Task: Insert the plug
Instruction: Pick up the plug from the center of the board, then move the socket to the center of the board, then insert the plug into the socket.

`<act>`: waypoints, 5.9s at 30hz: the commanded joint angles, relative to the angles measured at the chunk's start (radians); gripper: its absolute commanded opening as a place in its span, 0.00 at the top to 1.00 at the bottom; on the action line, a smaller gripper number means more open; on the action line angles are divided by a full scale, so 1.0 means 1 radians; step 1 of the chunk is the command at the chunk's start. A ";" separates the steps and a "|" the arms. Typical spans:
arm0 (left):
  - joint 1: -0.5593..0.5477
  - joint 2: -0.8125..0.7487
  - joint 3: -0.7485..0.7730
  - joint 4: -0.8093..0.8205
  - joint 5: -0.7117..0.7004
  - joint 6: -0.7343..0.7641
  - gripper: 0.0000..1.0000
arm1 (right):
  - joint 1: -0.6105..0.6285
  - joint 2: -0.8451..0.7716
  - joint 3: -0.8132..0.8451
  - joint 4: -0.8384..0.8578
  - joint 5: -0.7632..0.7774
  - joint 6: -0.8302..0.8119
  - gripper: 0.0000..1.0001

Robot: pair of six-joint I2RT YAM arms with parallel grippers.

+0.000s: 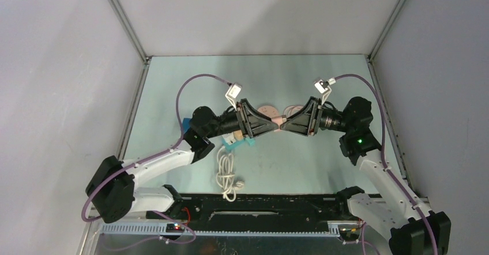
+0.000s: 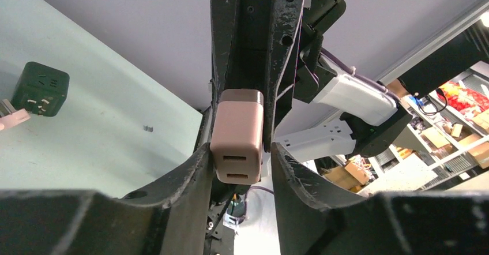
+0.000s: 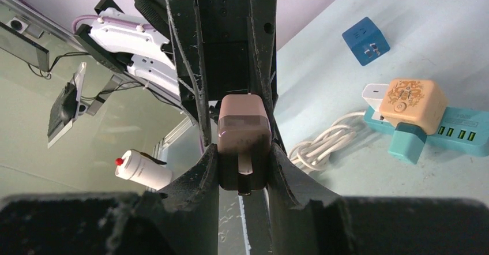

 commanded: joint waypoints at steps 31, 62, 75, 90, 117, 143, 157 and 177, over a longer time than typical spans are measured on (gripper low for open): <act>0.110 0.068 0.460 -1.155 -0.573 0.606 1.00 | -0.129 0.570 0.266 -0.553 0.369 -0.553 0.11; 0.139 0.125 0.544 -1.201 -0.580 0.592 1.00 | -0.018 0.893 0.337 -0.725 0.594 -0.665 0.45; 0.141 0.129 0.566 -1.188 -0.611 0.656 1.00 | 0.034 0.643 0.227 -0.814 0.693 -0.647 0.57; 0.141 -0.120 0.316 -1.005 -0.530 0.946 1.00 | -0.029 0.940 0.621 -0.761 0.503 -0.656 0.15; 0.139 -0.250 0.199 -0.966 -0.420 1.031 1.00 | 0.195 0.987 0.648 -0.965 0.489 -0.851 0.43; -0.115 0.481 0.867 -1.520 -0.532 0.972 1.00 | -0.164 0.217 0.065 -0.741 0.535 -0.576 0.24; -0.191 0.679 1.061 -1.664 -0.653 0.890 1.00 | -0.178 0.361 -0.020 -0.600 0.430 -0.502 0.26; -0.191 0.366 0.718 -1.458 -0.835 0.851 1.00 | -0.001 0.751 0.089 -0.457 0.382 -0.455 0.36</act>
